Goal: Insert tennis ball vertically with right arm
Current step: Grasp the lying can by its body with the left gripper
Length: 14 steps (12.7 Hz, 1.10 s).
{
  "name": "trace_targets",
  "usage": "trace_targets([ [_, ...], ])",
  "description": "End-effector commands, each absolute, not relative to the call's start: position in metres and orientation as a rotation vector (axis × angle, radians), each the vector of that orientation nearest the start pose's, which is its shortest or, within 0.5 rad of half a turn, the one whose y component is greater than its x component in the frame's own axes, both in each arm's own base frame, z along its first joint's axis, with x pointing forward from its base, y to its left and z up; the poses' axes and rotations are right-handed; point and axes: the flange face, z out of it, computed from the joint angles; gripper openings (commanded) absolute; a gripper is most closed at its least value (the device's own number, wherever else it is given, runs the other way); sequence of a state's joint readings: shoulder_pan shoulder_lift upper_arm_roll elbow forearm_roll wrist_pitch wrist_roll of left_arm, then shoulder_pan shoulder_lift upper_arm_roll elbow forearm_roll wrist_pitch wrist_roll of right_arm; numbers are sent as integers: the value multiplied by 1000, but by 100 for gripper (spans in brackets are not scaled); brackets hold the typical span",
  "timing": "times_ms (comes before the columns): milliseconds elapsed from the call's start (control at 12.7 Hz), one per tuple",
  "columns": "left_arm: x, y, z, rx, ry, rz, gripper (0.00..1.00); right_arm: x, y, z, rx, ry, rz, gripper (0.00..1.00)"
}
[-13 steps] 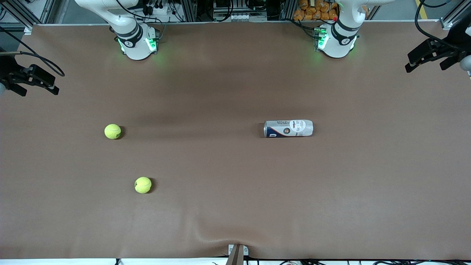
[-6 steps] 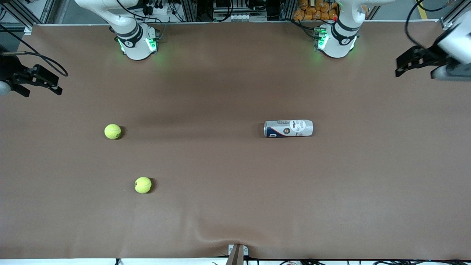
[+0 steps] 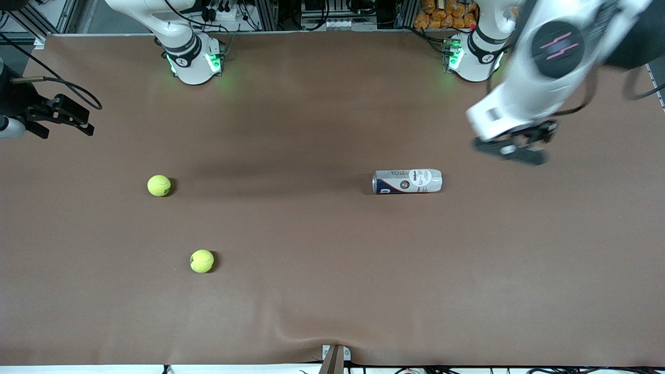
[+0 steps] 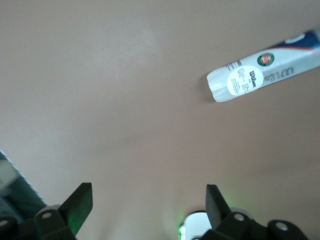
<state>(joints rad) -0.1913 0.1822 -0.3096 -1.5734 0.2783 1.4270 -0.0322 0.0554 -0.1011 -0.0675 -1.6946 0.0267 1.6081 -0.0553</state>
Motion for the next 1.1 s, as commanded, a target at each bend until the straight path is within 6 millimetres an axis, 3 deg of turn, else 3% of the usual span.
trace_targets([
  [0,520,-294,495,-2633,887,368,100,523,-3,618,-3099,-77,-18,100],
  [157,510,-339,467,-2585,1058,355,100,523,-3,618,-3099,-79,-18,100],
  [315,495,-390,423,-2448,1208,360,100,523,-3,617,-3099,-79,-14,100],
  [472,488,-420,374,-2357,1292,367,100,523,-3,614,-3099,-79,-7,100],
  [787,478,-448,291,-2234,1375,390,100,522,1,612,-3098,-88,-1,100],
  [865,478,-448,276,-2210,1376,403,100,522,0,612,-3098,-86,1,100],
  [1023,479,-451,268,-2213,1385,402,100,522,-1,612,-3098,-84,1,100],
])
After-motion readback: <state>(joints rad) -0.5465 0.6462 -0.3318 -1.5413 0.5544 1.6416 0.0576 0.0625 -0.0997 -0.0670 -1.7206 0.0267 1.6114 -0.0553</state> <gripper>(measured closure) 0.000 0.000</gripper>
